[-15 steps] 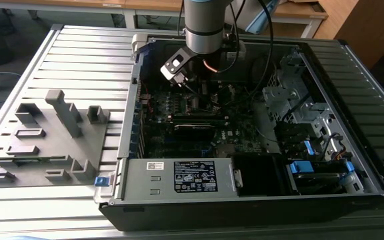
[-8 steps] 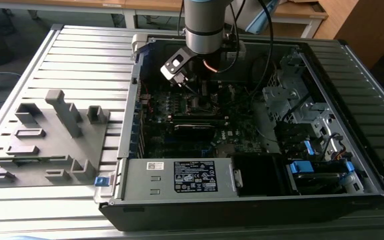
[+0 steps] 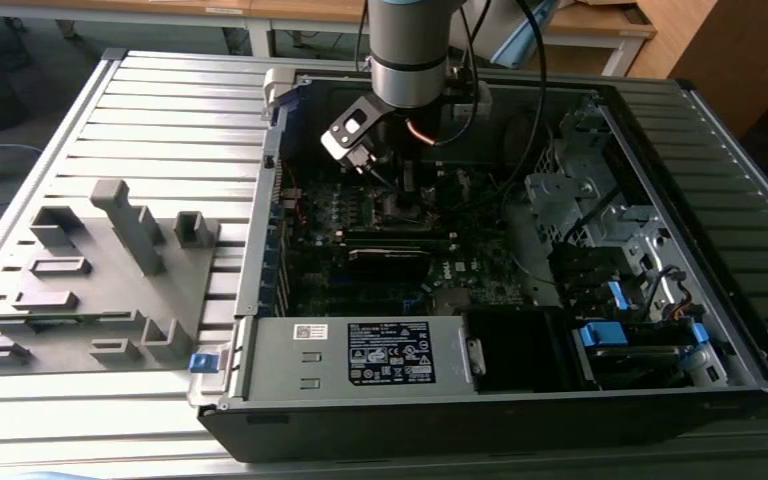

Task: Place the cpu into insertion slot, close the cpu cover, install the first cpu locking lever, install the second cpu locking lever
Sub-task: 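Place the cpu into insertion slot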

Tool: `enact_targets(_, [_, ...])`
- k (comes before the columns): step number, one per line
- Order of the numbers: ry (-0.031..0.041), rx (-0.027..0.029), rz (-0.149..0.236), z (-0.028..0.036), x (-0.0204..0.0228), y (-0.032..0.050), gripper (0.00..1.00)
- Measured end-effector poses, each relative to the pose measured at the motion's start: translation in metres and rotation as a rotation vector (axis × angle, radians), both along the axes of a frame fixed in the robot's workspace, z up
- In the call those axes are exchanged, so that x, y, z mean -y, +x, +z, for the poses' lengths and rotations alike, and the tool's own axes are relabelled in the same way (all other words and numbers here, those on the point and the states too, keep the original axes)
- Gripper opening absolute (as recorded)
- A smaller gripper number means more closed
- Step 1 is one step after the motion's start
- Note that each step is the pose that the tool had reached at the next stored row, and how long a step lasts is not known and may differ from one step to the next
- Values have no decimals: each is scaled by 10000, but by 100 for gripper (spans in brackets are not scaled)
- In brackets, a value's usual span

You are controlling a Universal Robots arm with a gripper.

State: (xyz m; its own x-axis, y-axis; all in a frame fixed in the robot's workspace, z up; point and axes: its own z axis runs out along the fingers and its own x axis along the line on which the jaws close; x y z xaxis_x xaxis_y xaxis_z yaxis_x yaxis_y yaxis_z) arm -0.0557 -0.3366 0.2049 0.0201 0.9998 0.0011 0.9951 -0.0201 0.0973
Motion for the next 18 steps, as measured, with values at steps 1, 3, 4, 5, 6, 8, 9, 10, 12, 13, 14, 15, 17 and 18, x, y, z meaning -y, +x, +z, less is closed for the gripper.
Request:
enact_targets(1, [-1,0,0,0,0,0,11])
enact_targets(3, [-1,-34,1,-1,-1,0,11])
enact_targets(4, [0,-129,-1,-2,-1,1,11])
enact_targets(5, [0,-249,-1,-2,0,1,11])
enact_targets(6, [-3,-279,0,-1,0,1,11])
enact_targets(8, [-4,-295,0,-1,0,1,11])
enact_targets(9, [-2,-301,0,-1,0,1,11])
enact_targets(10, [-1,-301,0,-2,0,3,11])
enact_targets(12, [1,-300,1,-5,0,19,11])
enact_targets(13, [0,-300,0,-6,0,26,11])
enact_targets(14, [-1,-301,0,-6,0,29,11])
enact_targets(15, [-2,-301,0,-8,0,29,11])
enact_targets(17, [-5,-300,-1,-27,0,30,11])
enact_targets(18, [-8,-301,0,-39,0,30,11])
